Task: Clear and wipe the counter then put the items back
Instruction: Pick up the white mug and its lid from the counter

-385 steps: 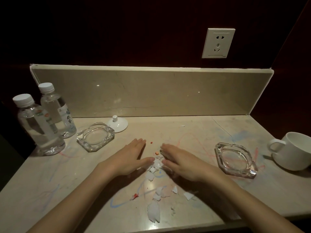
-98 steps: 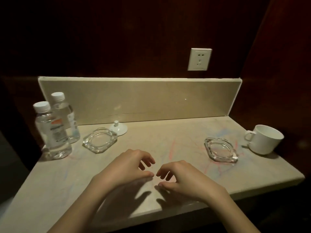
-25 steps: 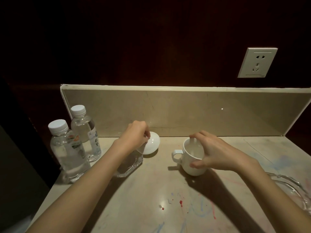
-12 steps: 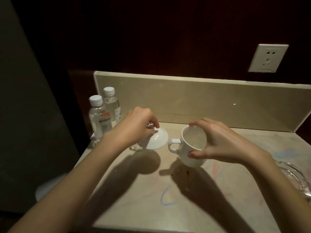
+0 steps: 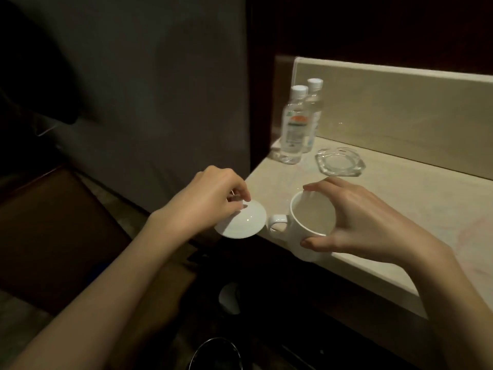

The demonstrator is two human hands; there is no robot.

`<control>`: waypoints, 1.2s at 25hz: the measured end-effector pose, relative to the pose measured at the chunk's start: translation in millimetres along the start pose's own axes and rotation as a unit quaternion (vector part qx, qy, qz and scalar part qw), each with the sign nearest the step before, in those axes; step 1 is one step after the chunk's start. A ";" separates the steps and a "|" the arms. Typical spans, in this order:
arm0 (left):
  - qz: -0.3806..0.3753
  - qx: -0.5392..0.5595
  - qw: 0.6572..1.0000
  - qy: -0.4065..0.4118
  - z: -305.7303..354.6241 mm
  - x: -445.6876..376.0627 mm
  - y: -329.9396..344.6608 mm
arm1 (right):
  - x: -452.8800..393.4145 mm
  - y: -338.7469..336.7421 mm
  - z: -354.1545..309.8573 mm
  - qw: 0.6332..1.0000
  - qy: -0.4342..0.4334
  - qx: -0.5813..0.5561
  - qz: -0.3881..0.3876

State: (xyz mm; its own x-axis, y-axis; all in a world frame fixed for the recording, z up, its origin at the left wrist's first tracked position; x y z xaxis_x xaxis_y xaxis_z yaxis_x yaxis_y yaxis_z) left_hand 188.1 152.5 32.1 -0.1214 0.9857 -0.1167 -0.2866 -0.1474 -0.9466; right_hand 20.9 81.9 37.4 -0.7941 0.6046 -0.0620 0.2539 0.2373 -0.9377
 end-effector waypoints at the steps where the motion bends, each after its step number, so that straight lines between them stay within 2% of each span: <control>1: 0.005 -0.003 1.000 -0.022 -16.4 16.6 -3.2 | -4.5 10.0 -17.3 1.000 -0.019 -0.001 -0.006; 9: 0.011 -0.021 0.987 -0.158 -152.4 140.0 -7.9 | -59.1 119.3 -155.4 0.990 -0.116 0.001 -0.079; 12: 0.004 -0.022 0.983 -0.181 -216.2 172.9 -7.0 | -85.8 166.6 -204.2 0.988 -0.118 0.002 -0.102; 18: -0.038 -0.008 0.983 -0.178 -341.9 201.8 8.0 | -146.1 257.0 -279.4 0.991 -0.065 -0.013 -0.119; 24: -0.071 0.011 0.978 -0.196 -441.8 201.0 63.4 | -203.9 358.9 -300.7 0.991 0.000 -0.029 -0.132; 30: -0.120 0.020 0.969 -0.214 -538.8 183.2 179.5 | -258.5 491.7 -265.3 0.985 0.076 -0.047 -0.150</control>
State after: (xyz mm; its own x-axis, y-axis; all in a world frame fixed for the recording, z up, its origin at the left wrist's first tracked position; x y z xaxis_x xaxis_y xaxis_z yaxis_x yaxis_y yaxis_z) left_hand 626.4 350.6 -321.0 -0.4268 0.8693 0.2494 -0.3909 0.0714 -0.9177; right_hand 497.5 244.0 -316.8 -0.7507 0.6020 0.2722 0.0759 0.4878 -0.8696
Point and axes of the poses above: each hand's wrist, its own x-axis away from the middle knuckle, its own y-axis out of the palm, z = x × y, the point moved 8 cm from there along -x, towards the middle knuckle, and after that the axes turned 8 degrees about y, right-handed, at the moved point
